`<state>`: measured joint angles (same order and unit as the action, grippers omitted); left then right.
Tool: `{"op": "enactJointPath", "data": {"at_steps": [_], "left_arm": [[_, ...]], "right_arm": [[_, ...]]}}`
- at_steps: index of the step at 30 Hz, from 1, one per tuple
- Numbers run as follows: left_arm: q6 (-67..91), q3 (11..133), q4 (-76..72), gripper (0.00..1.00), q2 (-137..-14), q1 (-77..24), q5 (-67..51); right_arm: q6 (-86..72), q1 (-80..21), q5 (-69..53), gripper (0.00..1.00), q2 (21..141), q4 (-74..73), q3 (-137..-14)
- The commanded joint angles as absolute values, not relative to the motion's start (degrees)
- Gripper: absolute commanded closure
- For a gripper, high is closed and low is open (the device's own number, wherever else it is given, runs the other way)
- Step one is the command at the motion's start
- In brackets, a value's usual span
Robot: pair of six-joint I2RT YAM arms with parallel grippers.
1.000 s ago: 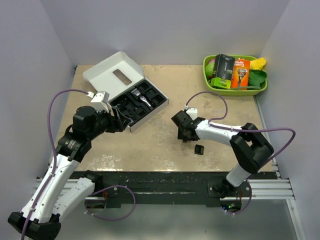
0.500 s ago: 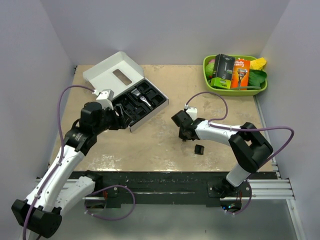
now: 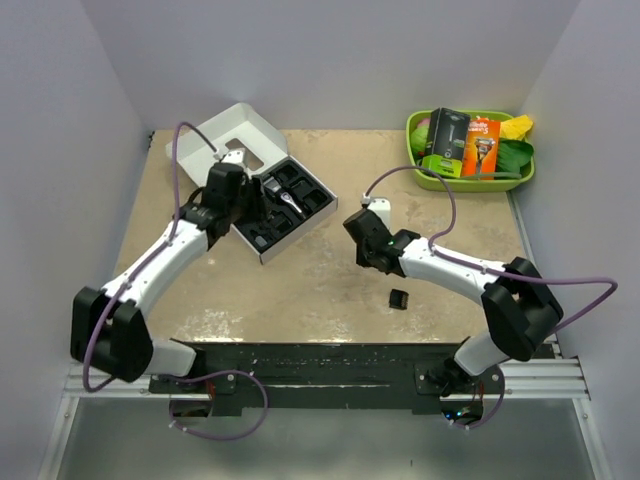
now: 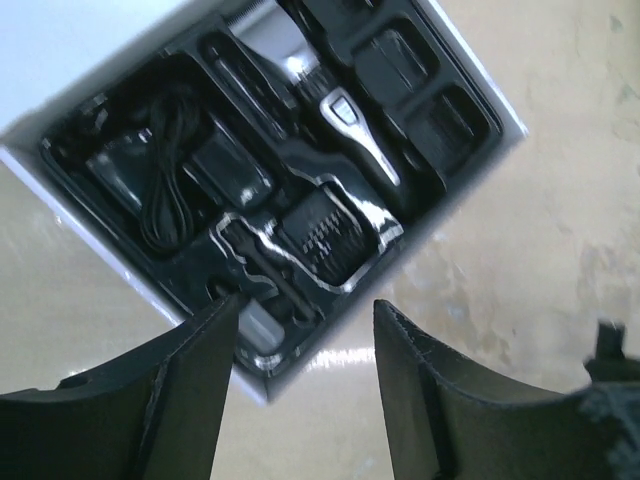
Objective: Sort the hair-cutting tools
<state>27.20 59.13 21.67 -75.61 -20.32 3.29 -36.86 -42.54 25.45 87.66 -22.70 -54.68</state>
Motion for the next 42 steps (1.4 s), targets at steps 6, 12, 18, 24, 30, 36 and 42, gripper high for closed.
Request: {"op": "enactJointPath", "data": {"at_steps": [6, 12, 18, 24, 30, 36, 42], "left_arm": [[30.7, 79.0, 20.8, 0.47, -94.6, -18.1, 18.2], [34.9, 88.5, 25.4, 0.63, -104.8, -16.7, 18.1], [38.1, 94.8, 29.1, 0.7, -112.5, -16.4, 18.5], [39.4, 96.6, 29.4, 0.73, -116.2, -16.4, 18.9], [40.0, 95.5, 28.9, 0.73, -117.5, -16.3, 19.5], [40.4, 95.1, 28.7, 0.73, -119.3, -16.3, 18.8], [40.6, 94.9, 28.5, 0.74, -120.3, -16.3, 18.5]], "right_arm": [[-31.0, -44.6, 28.7, 1.0, 86.6, -20.7, -59.0], [-30.0, -44.6, 26.8, 1.0, 87.3, -18.1, -59.8], [-29.2, -44.6, 25.4, 1.0, 89.3, -16.1, -60.0], [-29.0, -44.6, 24.3, 1.0, 89.6, -14.4, -59.1], [-28.8, -44.6, 23.6, 1.0, 89.6, -13.5, -58.5], [-28.8, -44.6, 23.3, 1.0, 89.8, -13.2, -58.1], [-28.8, -44.6, 22.9, 1.0, 90.0, -12.7, -57.5]]}}
